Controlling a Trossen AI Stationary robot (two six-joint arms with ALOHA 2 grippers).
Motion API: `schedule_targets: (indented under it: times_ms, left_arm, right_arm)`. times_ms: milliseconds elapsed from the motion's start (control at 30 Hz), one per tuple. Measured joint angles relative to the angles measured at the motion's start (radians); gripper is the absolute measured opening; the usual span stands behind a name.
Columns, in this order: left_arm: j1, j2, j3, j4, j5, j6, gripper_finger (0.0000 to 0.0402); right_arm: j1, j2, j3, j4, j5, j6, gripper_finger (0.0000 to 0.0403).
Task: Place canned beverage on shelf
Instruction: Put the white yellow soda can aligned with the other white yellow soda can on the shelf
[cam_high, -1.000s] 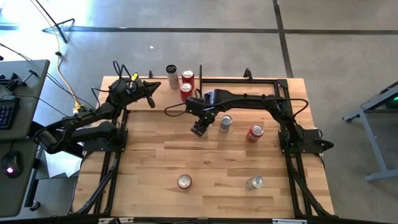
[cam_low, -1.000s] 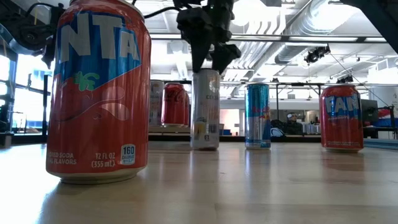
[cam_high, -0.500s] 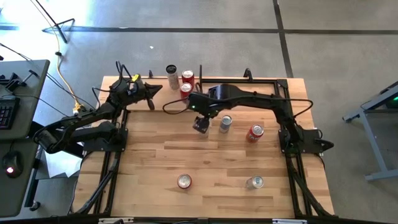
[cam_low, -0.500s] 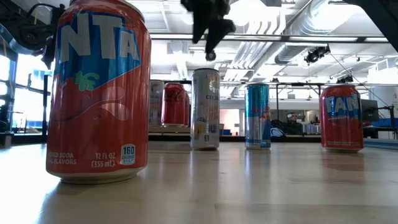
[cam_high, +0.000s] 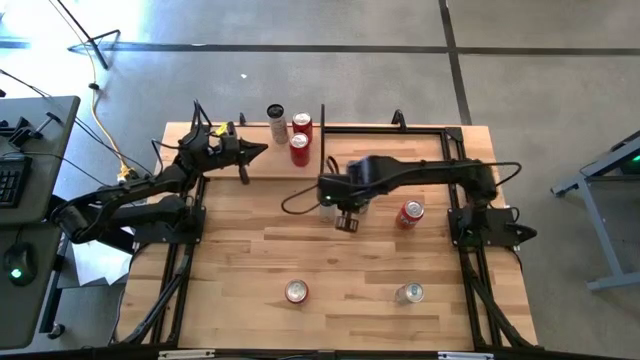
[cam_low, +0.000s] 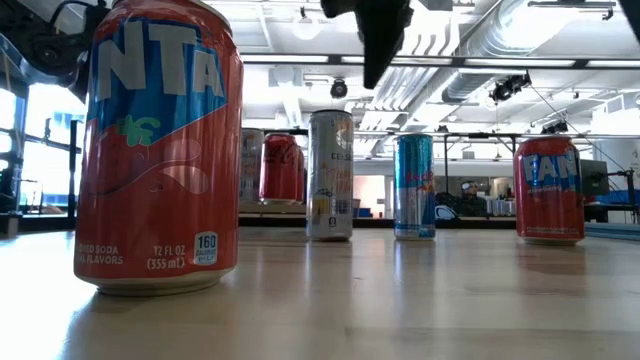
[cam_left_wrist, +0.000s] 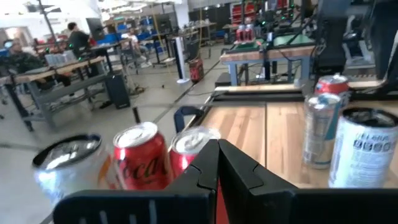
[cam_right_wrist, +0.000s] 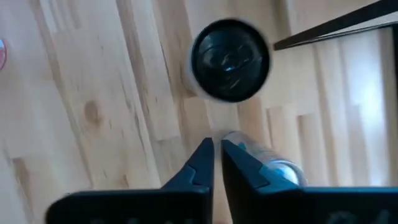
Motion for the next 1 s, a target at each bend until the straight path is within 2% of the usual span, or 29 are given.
schedule_targets:
  times_ms: [167,267,467,600,667,867,1000]
  left_arm:
    - [-0.036,0.0,0.013,-0.006,-0.02,0.0,0.0]
    - [-0.046,0.0,0.021,-0.004,-0.021,-0.002,0.0]
    - [-0.072,0.0,0.032,-0.006,-0.027,-0.008,0.0]
    - [-0.104,0.0,0.032,-0.004,-0.078,0.0,0.0]
    - [-0.119,0.0,0.032,-0.003,-0.097,0.008,0.0]
    - [-0.164,0.0,0.032,-0.001,-0.1,0.009,0.0]
    - [-0.195,0.001,0.05,-0.035,-0.091,0.01,0.0]
  right_arm:
    - [-0.009,-0.065,-0.229,0.242,-0.01,0.006,0.0005]
    - [-0.022,-0.069,-0.321,0.371,-0.063,-0.005,0.0001]
    - [-0.034,-0.069,-0.428,0.591,-0.08,0.0,0.0]
    - [-0.041,-0.069,-0.459,0.754,-0.084,-0.004,0.0]
    - [-0.047,-0.069,-0.454,0.753,-0.09,-0.019,0.0]
    - [-0.062,-0.069,-0.39,0.528,-0.154,-0.051,0.0]
    - [-0.086,-0.065,-0.441,0.553,-0.14,-0.053,0.0]
